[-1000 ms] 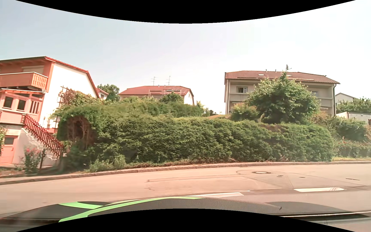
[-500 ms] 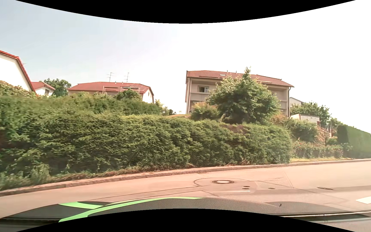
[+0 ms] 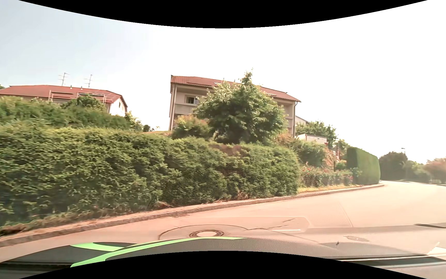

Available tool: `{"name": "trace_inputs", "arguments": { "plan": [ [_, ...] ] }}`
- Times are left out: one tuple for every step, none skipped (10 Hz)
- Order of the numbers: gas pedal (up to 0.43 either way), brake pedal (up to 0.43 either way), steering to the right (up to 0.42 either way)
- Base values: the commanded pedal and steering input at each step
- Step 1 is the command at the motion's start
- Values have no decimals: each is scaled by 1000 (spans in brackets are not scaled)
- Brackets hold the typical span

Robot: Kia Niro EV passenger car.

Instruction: Follow the waypoints while adhering to traffic rules and regulations

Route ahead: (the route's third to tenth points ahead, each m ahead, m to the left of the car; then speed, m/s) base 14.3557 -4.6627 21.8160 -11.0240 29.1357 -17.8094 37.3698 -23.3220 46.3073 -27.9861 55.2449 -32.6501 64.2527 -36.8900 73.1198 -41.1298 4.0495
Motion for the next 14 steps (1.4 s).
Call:
{"name": "trace_inputs", "arguments": {
  "plan": [
    [268,0,429],
    [268,0,429],
    [268,0,429],
    [268,0,428],
    [268,0,429],
    [311,0,430],
    [311,0,429],
    [311,0,424],
    [311,0,415],
    [319,0,405],
    [319,0,392],
    [319,0,379],
    [339,0,363],
    [339,0,345]
  ]
}}
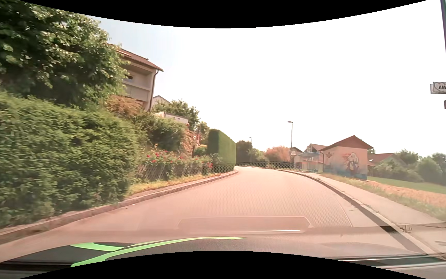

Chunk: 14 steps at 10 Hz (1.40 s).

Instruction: Follow the waypoints while adhering to traffic rules and regulations

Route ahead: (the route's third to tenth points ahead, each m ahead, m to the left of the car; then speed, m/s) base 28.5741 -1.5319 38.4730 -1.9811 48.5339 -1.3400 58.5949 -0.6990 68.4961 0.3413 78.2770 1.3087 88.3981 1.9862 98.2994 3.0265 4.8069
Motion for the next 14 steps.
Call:
{"name": "trace_inputs", "arguments": {
  "plan": [
    [350,0,326],
    [358,0,304],
    [370,0,273],
    [378,0,246],
    [390,0,215],
    [409,0,182],
    [409,0,155],
    [421,0,124],
    [421,0,94],
    [429,0,70],
    [449,0,50],
    [461,0,23],
    [461,0,7],
    [461,0,2]
  ]
}}
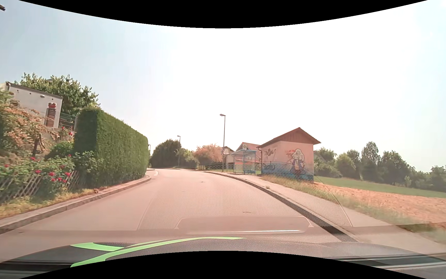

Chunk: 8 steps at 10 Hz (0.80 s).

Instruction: Follow the waypoints while adhering to traffic rules and regulations

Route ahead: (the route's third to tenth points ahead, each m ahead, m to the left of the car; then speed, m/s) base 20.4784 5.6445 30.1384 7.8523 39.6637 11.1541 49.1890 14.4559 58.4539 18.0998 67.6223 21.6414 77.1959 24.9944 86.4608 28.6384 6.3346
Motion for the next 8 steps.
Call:
{"name": "trace_inputs", "arguments": {
  "plan": [
    [461,0,2],
    [461,0,2],
    [461,0,2],
    [461,0,2],
    [461,0,2],
    [461,0,-1],
    [461,0,-10],
    [461,0,-19]
  ]
}}
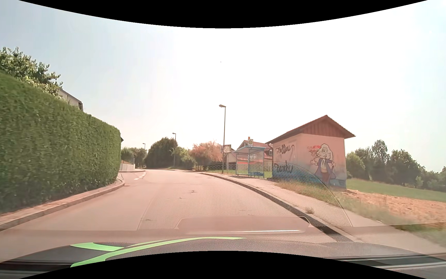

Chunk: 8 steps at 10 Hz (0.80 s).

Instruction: Follow the waypoints while adhering to traffic rules and regulations

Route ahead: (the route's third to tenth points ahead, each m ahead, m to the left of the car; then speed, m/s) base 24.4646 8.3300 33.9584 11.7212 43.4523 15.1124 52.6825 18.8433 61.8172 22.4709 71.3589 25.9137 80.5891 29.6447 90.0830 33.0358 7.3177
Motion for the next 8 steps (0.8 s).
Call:
{"name": "trace_inputs", "arguments": {
  "plan": [
    [461,0,-25],
    [461,0,-32],
    [461,0,-36],
    [461,0,-40],
    [461,0,-44],
    [461,0,-48],
    [461,0,-51],
    [461,0,-52]
  ]
}}
